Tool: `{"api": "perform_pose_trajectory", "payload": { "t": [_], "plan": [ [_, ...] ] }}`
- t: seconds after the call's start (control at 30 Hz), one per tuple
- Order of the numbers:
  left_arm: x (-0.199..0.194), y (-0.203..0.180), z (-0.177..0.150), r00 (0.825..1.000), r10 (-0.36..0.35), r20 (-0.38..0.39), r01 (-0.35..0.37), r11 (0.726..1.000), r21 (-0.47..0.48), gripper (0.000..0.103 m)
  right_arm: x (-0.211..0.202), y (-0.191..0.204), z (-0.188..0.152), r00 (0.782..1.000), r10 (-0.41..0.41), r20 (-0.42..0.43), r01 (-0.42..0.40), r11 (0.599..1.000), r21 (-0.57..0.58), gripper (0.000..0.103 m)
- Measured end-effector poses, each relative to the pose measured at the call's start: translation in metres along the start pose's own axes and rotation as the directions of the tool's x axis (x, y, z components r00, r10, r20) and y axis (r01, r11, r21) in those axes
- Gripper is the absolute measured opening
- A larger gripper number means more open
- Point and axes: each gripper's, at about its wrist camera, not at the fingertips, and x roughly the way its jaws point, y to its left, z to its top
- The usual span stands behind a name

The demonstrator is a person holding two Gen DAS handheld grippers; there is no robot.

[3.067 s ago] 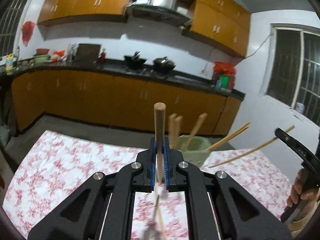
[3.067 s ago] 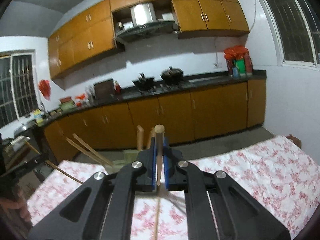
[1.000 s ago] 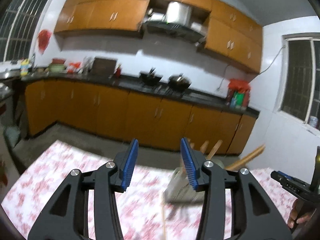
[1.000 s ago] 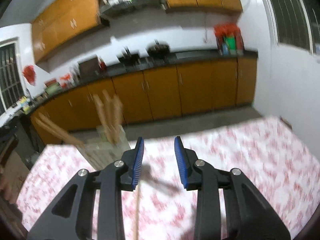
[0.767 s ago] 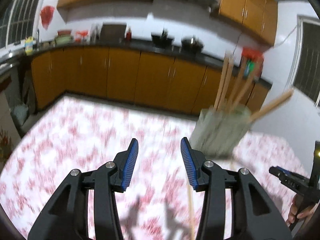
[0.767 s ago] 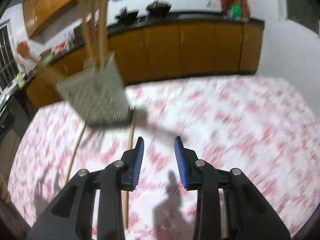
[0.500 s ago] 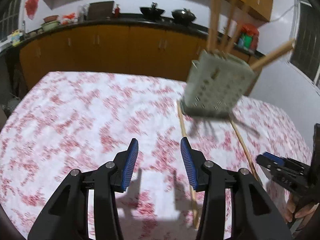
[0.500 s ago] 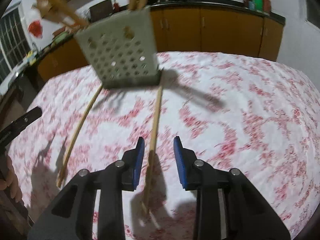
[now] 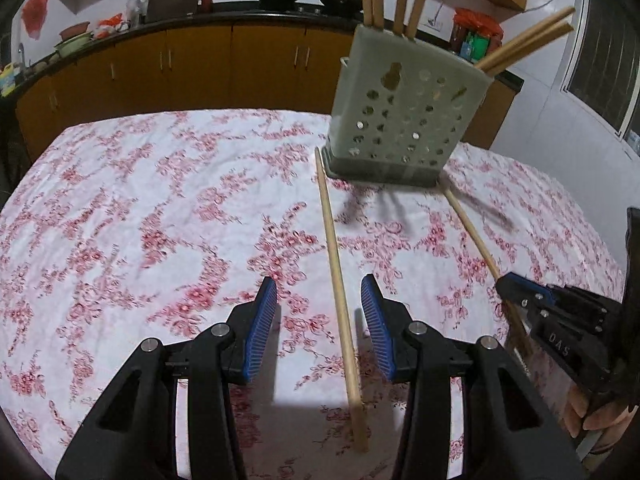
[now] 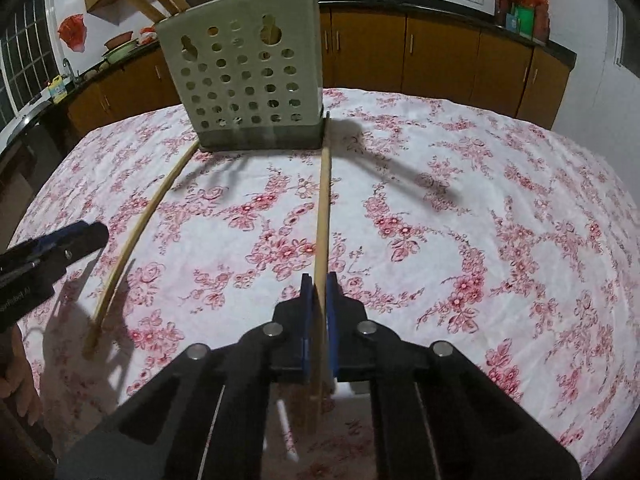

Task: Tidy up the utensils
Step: 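Close the left gripper on the last chopstick while the right gripper grasps another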

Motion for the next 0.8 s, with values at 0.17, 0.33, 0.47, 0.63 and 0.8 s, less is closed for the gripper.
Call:
{"api": "perform_pose_trajectory", "payload": {
  "t": [0.17, 0.33, 0.47, 0.63, 0.8],
  "plan": [
    [0.007, -0.005, -0.003, 1.000, 0.011, -0.022, -0.011, 1.000, 0.020, 0.045, 0.001, -0.020, 0.003, 1.000, -0.017, 0.001, 0.017, 0.997, 0.077, 0.008],
    [0.017, -0.010, -0.005, 0.998, 0.030, -0.052, -0.028, 0.998, 0.047, 0.031, 0.001, -0.029, 0.003, 1.000, -0.023, 0.000, 0.023, 0.996, 0.088, 0.008],
    [0.020, -0.012, -0.004, 0.997, 0.057, -0.050, -0.054, 0.996, 0.068, 0.012, 0.001, -0.027, 0.003, 1.000, -0.025, 0.002, 0.025, 0.997, 0.079, 0.008],
    [0.023, 0.002, 0.003, 0.995, 0.086, -0.047, -0.083, 0.995, 0.049, 0.007, 0.002, -0.025, 0.005, 1.000, -0.023, 0.003, 0.023, 0.997, 0.068, 0.008],
    [0.026, 0.023, 0.012, 0.993, 0.110, -0.043, -0.110, 0.994, 0.006, 0.007, 0.005, -0.024, 0.010, 0.999, -0.036, 0.011, 0.036, 0.998, 0.059, 0.008]
  ]
}}
